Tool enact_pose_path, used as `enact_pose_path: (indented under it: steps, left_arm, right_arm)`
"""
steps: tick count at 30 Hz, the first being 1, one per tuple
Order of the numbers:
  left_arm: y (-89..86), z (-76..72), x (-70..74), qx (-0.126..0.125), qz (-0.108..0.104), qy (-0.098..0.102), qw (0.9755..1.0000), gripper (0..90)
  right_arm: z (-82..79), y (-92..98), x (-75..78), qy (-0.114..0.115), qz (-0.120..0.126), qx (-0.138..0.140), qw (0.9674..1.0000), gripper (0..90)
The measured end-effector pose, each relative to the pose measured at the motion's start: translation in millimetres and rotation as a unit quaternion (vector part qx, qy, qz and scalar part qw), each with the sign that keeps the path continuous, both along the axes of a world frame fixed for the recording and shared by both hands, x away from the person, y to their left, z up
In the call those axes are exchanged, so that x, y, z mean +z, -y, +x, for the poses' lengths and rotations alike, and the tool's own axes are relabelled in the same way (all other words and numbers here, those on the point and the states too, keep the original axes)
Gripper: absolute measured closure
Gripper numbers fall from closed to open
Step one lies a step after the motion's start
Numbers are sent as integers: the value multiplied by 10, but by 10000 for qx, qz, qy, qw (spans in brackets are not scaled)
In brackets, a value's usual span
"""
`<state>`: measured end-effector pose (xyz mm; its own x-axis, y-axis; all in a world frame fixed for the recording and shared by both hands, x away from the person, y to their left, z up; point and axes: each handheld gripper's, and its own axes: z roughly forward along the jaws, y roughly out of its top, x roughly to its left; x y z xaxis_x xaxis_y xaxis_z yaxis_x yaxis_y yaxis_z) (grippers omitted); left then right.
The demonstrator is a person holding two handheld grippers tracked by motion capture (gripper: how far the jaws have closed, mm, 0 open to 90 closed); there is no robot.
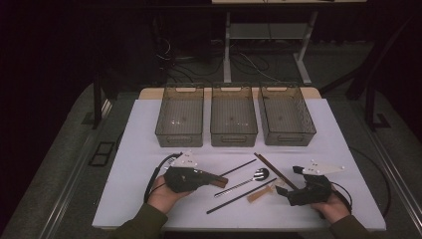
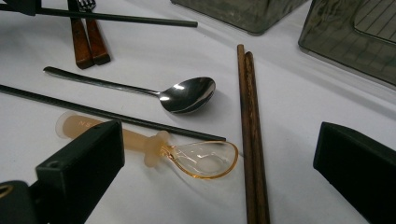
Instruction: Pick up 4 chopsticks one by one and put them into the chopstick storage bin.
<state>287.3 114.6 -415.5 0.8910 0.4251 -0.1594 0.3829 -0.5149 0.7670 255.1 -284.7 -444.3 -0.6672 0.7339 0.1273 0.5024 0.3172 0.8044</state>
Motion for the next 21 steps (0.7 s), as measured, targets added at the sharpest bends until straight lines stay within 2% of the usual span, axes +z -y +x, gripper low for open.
enact_pose_path:
  steps: [11,14,21]
  left_arm:
    - [-151,45,49,216,-25,90,9997,852]
    - [-191,54,63,275,28,128,9995,852]
    - [-330,85,99,507,-73,181,9985,852]
  right_arm:
    - [4,10,7,-5,18,-40,10000,15]
    - [6,9,6,-1,12,-31,10000,15]
    - [5,11,5,-6,7,-31,10000,15]
